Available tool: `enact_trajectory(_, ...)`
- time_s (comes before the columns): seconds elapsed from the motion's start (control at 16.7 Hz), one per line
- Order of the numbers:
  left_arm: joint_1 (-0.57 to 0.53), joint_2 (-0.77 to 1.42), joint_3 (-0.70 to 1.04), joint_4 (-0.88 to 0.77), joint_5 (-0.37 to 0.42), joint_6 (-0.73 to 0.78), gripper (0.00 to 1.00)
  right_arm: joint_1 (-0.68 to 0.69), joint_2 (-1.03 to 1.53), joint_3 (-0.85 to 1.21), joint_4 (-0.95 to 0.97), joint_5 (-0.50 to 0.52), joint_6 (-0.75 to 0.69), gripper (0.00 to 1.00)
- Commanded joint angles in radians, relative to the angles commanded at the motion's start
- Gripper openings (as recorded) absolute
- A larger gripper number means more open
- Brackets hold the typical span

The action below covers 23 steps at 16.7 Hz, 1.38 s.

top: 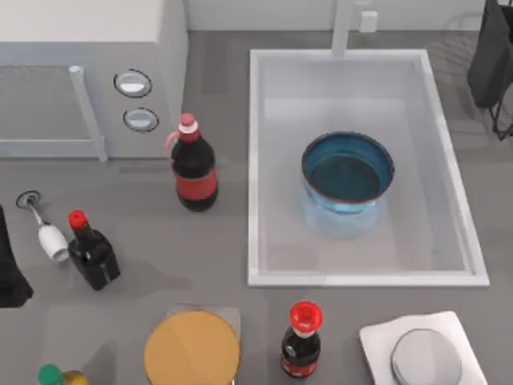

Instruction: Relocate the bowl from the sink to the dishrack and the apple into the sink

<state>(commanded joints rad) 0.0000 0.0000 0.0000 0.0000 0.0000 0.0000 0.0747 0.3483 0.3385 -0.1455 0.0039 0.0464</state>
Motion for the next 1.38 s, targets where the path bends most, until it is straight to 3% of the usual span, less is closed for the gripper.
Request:
enact_trajectory(1.02,0.0,0.0,0.0,0.0,0.0,0.0,1.0,0.324,1.755,1.664,-0.835,0.091,0.34,1.0)
enact_trajectory(1.38,0.0,0.0,0.0,0.0,0.0,0.0,1.0,0.419,2.202,2.079,-1.048,0.106,0.455,1.0)
